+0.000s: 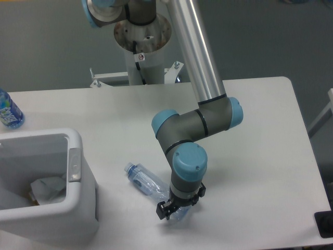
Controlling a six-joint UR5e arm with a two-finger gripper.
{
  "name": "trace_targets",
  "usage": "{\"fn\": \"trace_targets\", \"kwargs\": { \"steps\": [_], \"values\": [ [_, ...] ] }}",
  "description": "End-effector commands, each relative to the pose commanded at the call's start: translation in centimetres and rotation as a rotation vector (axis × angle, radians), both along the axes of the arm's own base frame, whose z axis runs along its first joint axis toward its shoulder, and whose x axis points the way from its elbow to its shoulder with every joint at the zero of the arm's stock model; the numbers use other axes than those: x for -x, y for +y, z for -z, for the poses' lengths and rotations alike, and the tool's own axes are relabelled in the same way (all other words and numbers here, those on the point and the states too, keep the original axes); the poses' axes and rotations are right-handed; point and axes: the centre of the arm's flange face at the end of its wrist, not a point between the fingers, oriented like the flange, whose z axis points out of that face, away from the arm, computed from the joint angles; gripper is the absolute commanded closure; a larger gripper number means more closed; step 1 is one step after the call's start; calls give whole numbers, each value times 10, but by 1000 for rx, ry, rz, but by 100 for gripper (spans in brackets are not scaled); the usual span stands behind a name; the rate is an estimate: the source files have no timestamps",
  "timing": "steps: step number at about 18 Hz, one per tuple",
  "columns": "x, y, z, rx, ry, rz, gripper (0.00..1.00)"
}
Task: Place the trash in the trash can
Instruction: 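Close the gripper around the middle of the water bottle, then lift the bottle, carry it over the bin, and release it inside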
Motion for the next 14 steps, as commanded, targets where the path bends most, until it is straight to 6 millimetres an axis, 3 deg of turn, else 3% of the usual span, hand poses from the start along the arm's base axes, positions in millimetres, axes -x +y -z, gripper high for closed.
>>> {"fn": "trace_targets", "kwargs": {
  "steps": [6, 10, 12, 14],
  "values": [
    [-1, 0, -9, -9, 9, 2, 38],
    [-4, -2, -34, -31, 30, 3, 38],
    [-3, -1, -68, -69, 64, 4, 38],
    [0, -2, -123, -134, 124, 0, 39]
  ]
}}
